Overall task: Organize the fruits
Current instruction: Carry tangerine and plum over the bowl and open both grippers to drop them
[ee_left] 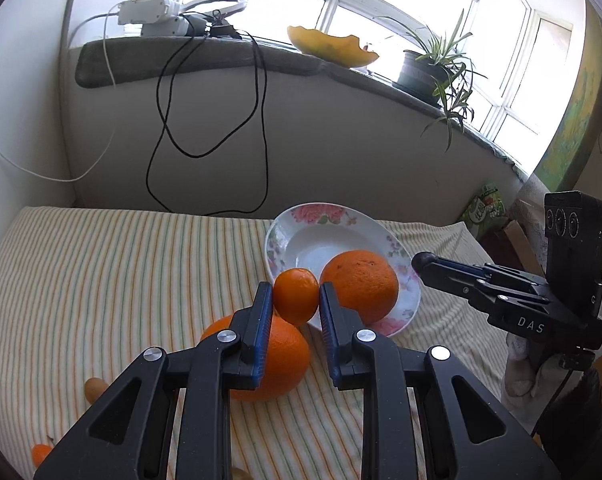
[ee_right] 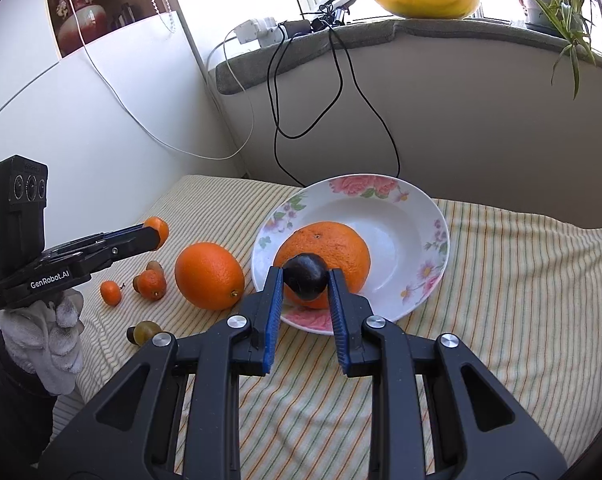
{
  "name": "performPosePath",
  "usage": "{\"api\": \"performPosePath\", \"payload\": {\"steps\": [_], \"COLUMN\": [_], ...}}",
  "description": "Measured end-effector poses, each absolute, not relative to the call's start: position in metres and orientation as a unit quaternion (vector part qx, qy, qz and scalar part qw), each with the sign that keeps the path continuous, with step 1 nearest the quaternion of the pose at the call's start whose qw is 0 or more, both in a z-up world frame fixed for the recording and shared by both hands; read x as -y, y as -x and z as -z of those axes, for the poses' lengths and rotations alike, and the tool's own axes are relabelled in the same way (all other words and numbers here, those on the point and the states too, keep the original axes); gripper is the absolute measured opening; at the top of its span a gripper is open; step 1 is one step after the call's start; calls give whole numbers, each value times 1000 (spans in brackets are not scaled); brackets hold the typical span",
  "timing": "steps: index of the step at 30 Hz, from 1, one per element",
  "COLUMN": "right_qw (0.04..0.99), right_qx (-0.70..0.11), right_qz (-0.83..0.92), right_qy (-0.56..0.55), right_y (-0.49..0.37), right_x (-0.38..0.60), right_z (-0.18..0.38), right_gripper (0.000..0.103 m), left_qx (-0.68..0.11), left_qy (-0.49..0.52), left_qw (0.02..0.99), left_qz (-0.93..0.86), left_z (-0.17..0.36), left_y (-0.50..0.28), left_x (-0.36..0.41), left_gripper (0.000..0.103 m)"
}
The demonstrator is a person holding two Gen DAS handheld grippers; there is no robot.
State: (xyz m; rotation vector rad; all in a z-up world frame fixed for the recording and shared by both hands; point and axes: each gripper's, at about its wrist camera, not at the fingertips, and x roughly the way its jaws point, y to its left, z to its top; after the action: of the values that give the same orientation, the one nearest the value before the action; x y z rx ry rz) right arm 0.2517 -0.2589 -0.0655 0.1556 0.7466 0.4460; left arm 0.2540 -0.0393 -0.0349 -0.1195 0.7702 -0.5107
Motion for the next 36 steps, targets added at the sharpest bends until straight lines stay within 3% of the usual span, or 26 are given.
{"api": "performPosePath", "payload": {"steps": [36], "right_qw": [895], "right_qx": [-386], "right_qz": [-194], "right_qy": [-113], "right_y": [-323], "right_x": [287], "right_z": [109], "right_gripper": [24], "left_qx": [-435], "left_qy": [25], "left_qw": [849], "left_qz": [298], "left_z": [46], "left_y": [-332], "left_x": [137], "left_gripper": [22]}}
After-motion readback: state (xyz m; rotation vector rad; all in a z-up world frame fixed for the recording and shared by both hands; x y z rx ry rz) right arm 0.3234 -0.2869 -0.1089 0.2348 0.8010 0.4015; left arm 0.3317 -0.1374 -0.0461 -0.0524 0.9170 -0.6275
